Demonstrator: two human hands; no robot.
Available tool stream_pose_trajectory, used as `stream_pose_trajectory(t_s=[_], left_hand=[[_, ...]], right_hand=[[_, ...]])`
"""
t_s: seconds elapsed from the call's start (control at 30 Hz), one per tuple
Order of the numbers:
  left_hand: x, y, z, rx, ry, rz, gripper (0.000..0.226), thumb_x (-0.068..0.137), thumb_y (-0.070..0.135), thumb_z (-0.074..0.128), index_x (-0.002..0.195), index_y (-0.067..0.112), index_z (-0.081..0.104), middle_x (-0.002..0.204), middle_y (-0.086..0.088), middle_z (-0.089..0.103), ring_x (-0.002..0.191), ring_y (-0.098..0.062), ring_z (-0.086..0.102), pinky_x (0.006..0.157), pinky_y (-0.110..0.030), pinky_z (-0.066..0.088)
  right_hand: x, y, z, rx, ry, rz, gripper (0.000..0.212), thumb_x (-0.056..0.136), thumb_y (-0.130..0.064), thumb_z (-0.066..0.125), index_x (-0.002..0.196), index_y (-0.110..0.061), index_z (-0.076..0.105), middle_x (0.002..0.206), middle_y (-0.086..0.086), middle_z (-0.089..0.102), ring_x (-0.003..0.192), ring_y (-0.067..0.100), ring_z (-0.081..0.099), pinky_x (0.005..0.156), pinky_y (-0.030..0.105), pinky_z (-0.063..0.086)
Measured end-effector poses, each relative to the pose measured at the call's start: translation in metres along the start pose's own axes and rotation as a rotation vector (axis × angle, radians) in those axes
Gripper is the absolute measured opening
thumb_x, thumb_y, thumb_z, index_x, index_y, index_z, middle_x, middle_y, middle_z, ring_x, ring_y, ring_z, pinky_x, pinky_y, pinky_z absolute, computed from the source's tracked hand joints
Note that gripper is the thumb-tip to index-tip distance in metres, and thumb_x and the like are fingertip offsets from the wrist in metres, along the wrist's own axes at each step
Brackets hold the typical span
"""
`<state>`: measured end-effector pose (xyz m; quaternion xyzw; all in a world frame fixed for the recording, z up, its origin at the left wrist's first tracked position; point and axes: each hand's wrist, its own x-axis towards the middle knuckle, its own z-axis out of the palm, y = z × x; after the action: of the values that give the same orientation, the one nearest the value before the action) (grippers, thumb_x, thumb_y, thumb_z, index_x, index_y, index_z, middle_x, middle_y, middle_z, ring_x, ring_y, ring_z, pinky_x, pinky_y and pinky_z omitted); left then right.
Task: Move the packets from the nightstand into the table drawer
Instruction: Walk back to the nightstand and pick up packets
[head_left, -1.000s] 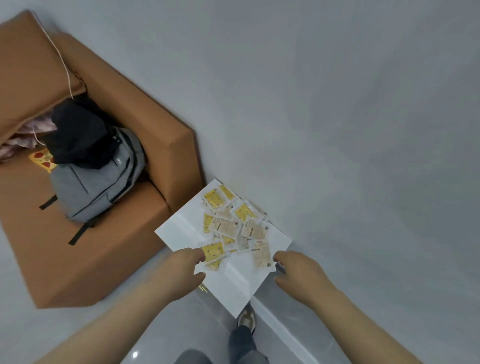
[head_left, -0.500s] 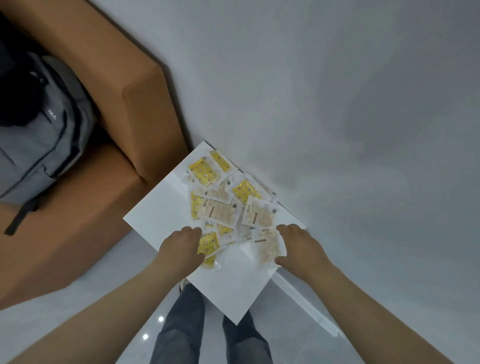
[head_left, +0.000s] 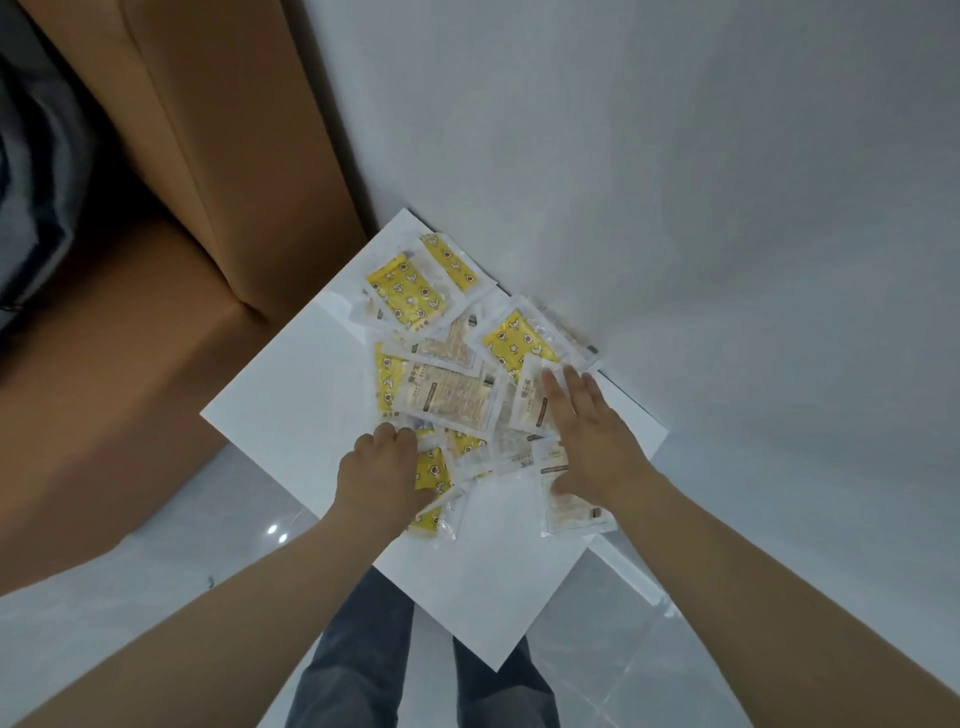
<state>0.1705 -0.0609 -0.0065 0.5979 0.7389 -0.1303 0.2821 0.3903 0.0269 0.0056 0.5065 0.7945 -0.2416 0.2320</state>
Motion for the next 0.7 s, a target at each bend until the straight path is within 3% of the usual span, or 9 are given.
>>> stream_pose_trajectory(t_s=[0.13, 0.2, 0.33, 0.4, 0.47, 0.53, 0.6, 0.67, 0.7], left_hand=[[0.006, -0.001, 0.016, 0.014, 0.092, 0.038, 0.073, 0.020, 0.047, 0.093, 0.070, 0.008, 0.058, 0.067, -0.006, 0.051, 0.055, -0.023, 0.049, 0.043, -0.028, 0.041], [0.009, -0.001, 0.020, 0.004, 0.088, 0.017, 0.074, 0.026, 0.047, 0.093, 0.079, 0.008, 0.059, 0.073, -0.007, 0.053, 0.060, -0.024, 0.051, 0.050, -0.032, 0.045], [0.013, -0.001, 0.018, -0.015, -0.047, -0.070, 0.058, 0.066, 0.051, 0.077, 0.103, 0.014, 0.052, 0.099, -0.002, 0.054, 0.088, -0.021, 0.055, 0.074, -0.030, 0.048], [0.012, -0.004, 0.013, -0.108, -0.153, -0.104, 0.048, 0.073, 0.049, 0.072, 0.102, 0.015, 0.053, 0.101, -0.001, 0.055, 0.089, -0.019, 0.057, 0.072, -0.028, 0.048], [0.008, -0.009, 0.006, -0.166, -0.199, -0.138, 0.041, 0.077, 0.049, 0.069, 0.096, 0.016, 0.053, 0.095, 0.001, 0.052, 0.085, -0.016, 0.055, 0.067, -0.025, 0.044], [0.002, -0.016, 0.001, -0.199, -0.212, -0.168, 0.036, 0.078, 0.048, 0.067, 0.086, 0.017, 0.051, 0.086, 0.002, 0.049, 0.076, -0.012, 0.050, 0.061, -0.022, 0.038], [-0.004, -0.022, -0.006, -0.267, -0.199, -0.199, 0.036, 0.077, 0.046, 0.069, 0.079, 0.016, 0.049, 0.077, 0.002, 0.050, 0.067, -0.011, 0.047, 0.056, -0.022, 0.037], [-0.007, -0.028, -0.014, -0.352, -0.196, -0.204, 0.033, 0.075, 0.042, 0.072, 0.080, 0.014, 0.055, 0.078, -0.001, 0.056, 0.069, -0.013, 0.053, 0.059, -0.025, 0.044], [-0.007, -0.030, -0.018, -0.399, -0.204, -0.200, 0.029, 0.074, 0.039, 0.074, 0.085, 0.016, 0.059, 0.082, 0.000, 0.060, 0.073, -0.014, 0.057, 0.064, -0.027, 0.048]], right_hand=[[0.008, 0.004, 0.018, -0.031, 0.036, -0.003, 0.136, 0.065, -0.031, 0.085, 0.147, -0.022, -0.023, 0.159, 0.006, -0.015, 0.147, 0.027, -0.012, 0.119, 0.049, 0.014], [0.008, 0.006, 0.027, -0.045, 0.066, -0.007, 0.131, 0.068, -0.030, 0.083, 0.148, -0.022, -0.020, 0.159, 0.006, -0.008, 0.147, 0.026, -0.007, 0.119, 0.049, 0.014], [0.006, 0.011, 0.039, -0.043, 0.117, -0.002, 0.121, 0.067, -0.031, 0.081, 0.152, -0.016, -0.004, 0.151, 0.007, 0.022, 0.141, 0.026, 0.023, 0.117, 0.048, 0.020], [0.006, 0.014, 0.044, -0.025, 0.163, 0.016, 0.115, 0.063, -0.032, 0.083, 0.151, -0.012, 0.011, 0.134, 0.007, 0.040, 0.123, 0.027, 0.043, 0.111, 0.045, 0.029], [0.003, 0.015, 0.046, 0.008, 0.178, 0.044, 0.105, 0.063, -0.033, 0.082, 0.147, -0.011, 0.024, 0.121, 0.006, 0.047, 0.108, 0.027, 0.050, 0.103, 0.038, 0.036], [0.001, 0.016, 0.046, 0.053, 0.172, 0.075, 0.093, 0.065, -0.034, 0.081, 0.142, -0.014, 0.033, 0.121, 0.007, 0.045, 0.110, 0.026, 0.049, 0.097, 0.035, 0.040], [0.000, 0.017, 0.047, 0.118, 0.177, 0.108, 0.089, 0.065, -0.034, 0.084, 0.138, -0.017, 0.037, 0.137, 0.012, 0.036, 0.127, 0.031, 0.039, 0.101, 0.038, 0.039], [0.001, 0.018, 0.046, 0.157, 0.155, 0.114, 0.092, 0.063, -0.035, 0.085, 0.137, -0.016, 0.035, 0.153, 0.012, 0.021, 0.142, 0.030, 0.022, 0.110, 0.043, 0.035], [0.002, 0.018, 0.046, 0.176, 0.152, 0.106, 0.093, 0.063, -0.034, 0.086, 0.137, -0.015, 0.034, 0.154, 0.011, 0.021, 0.143, 0.029, 0.022, 0.110, 0.044, 0.035]])
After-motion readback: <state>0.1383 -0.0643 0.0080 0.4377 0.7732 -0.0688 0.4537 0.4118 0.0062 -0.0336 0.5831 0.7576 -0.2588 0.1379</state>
